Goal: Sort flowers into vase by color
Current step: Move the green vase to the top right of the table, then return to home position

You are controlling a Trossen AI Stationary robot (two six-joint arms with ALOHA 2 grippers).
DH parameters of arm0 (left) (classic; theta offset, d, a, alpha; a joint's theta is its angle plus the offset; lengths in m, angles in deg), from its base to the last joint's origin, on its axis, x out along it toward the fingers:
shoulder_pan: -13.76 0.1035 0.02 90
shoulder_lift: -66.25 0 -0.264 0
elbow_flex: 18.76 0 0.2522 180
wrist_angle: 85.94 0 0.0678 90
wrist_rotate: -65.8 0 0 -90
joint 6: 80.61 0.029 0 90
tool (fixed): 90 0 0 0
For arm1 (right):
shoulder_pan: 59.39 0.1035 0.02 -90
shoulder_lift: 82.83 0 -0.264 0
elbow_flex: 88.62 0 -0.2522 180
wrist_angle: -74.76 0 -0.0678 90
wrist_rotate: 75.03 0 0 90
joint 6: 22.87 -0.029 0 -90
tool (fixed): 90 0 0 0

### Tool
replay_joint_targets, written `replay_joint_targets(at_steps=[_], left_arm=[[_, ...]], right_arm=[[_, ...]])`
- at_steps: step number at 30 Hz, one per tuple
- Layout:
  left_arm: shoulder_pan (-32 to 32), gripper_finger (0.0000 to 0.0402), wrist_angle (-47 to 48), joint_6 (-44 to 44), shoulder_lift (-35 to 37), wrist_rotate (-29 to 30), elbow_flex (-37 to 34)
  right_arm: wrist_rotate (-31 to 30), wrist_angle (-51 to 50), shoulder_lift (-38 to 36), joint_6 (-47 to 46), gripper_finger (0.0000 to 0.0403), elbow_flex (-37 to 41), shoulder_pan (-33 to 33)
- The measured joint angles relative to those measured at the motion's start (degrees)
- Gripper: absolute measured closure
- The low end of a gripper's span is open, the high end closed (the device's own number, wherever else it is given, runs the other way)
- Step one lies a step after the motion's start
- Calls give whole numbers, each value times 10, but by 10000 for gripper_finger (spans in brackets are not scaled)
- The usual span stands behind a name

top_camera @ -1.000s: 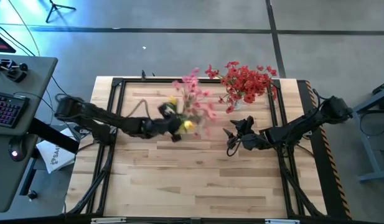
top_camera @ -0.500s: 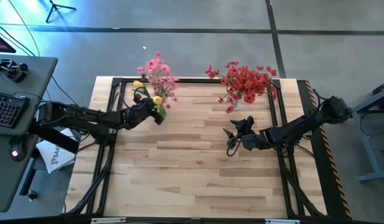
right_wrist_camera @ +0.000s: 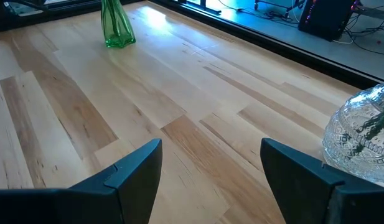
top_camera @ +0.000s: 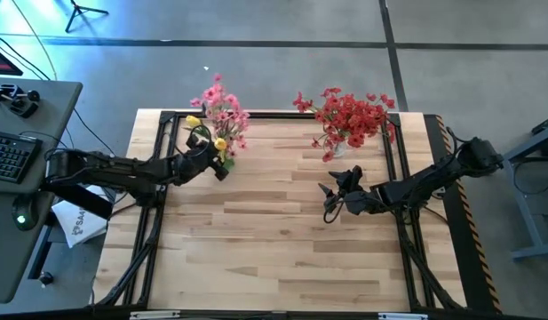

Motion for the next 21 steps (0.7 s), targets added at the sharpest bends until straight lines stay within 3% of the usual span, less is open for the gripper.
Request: replay_joint_targets(at_steps=[5,11,14,18,21], left_arm=[[-3,175,108,-26,53,-2,0],[-8,172,225,-67,124,-53,3],[-11,172,305,-113,153,-53,23],[-24,171,404,-177,181,-59,67],[-48,171,424,-186,195,-88,93]], right_arm=[[0,0,0,0,138,0,0],[0,0,0,0,138,0,0],[-3,0,0,-1,138,0,0],[-51,-28,-2,-61,138,0,0],[-22,-71,-27,-62,139,0,-1]])
